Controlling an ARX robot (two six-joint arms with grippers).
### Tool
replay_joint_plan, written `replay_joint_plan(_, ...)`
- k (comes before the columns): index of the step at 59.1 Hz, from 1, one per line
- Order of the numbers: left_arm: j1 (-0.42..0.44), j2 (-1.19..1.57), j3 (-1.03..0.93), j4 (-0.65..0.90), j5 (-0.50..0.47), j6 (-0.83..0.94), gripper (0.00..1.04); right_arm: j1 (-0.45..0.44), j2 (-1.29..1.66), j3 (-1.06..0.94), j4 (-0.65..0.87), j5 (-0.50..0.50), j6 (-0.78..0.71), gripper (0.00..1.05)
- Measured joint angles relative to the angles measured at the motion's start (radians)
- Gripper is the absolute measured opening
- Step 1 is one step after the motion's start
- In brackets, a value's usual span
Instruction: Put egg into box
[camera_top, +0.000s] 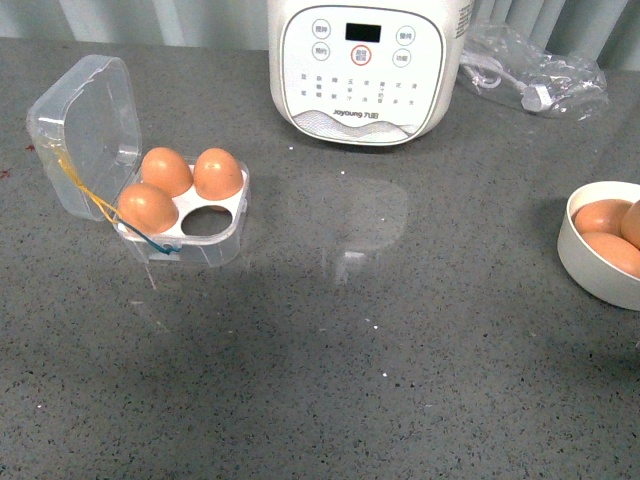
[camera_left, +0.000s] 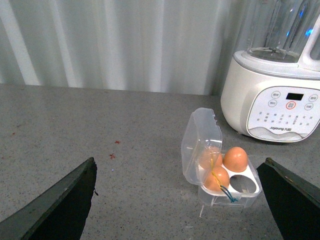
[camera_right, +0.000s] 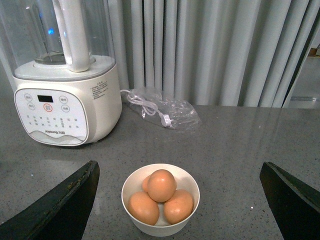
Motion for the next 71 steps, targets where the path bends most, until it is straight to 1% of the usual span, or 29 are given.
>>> replay_joint_plan(2,0.0,0.0,0.0,0.0,0.0,0.0,0.98,0.01,0.014,0.008,-0.028,0.027,0.012,0.97)
replay_joint_plan(5,0.0,0.0,0.0,0.0,-0.001,0.0,0.98,0.028,0.136,0.076,-0.161,0.167,0.074,0.97)
replay_joint_plan(6,0.0,0.0,0.0,0.0,0.0,0.0,0.98,0.022,0.18,0.086,-0.162,0.173,0.089,0.97)
replay_joint_plan(10,0.0,0.0,0.0,0.0,0.0,0.0,0.98,-0.006,0.342,0.103,-0.09,0.171,0.098,0.97)
replay_joint_plan(14,0.0,0.0,0.0,-0.001,0.0,0.0,0.98,-0.011,0.452,0.11,-0.007,0.182,0.089,0.97)
replay_joint_plan(25,0.0,0.0,0.0,-0.001,0.0,0.0,0.98,0.003,0.736,0.135,0.257,0.122,0.064,0.97)
replay_joint_plan(29,0.0,0.0,0.0,-0.001,0.0,0.0,0.98,0.011,0.91,0.182,0.383,0.097,0.065,0.97)
replay_joint_plan(35,0.0,-0.001,0.0,-0.001,0.0,0.0,0.98,0.013,1.067,0.232,0.486,0.093,0.063,0.97)
replay_joint_plan(44,0.0,0.0,0.0,-0.001,0.0,0.0,0.98,0.003,1.278,0.302,0.569,0.077,0.061,0.97)
replay_joint_plan(51,0.0,0.0,0.0,-0.001,0.0,0.0,0.98,-0.014,1.381,0.335,0.62,0.07,0.061,0.97)
replay_joint_plan(64,0.0,0.0,0.0,-0.001,0.0,0.0,0.98,-0.02,1.53,0.385,0.657,0.022,0.072,0.97)
replay_joint_plan(71,0.0,-0.001,0.0,-0.001,0.0,0.0,0.98,-0.013,1.585,0.404,0.672,0.018,0.073,0.97)
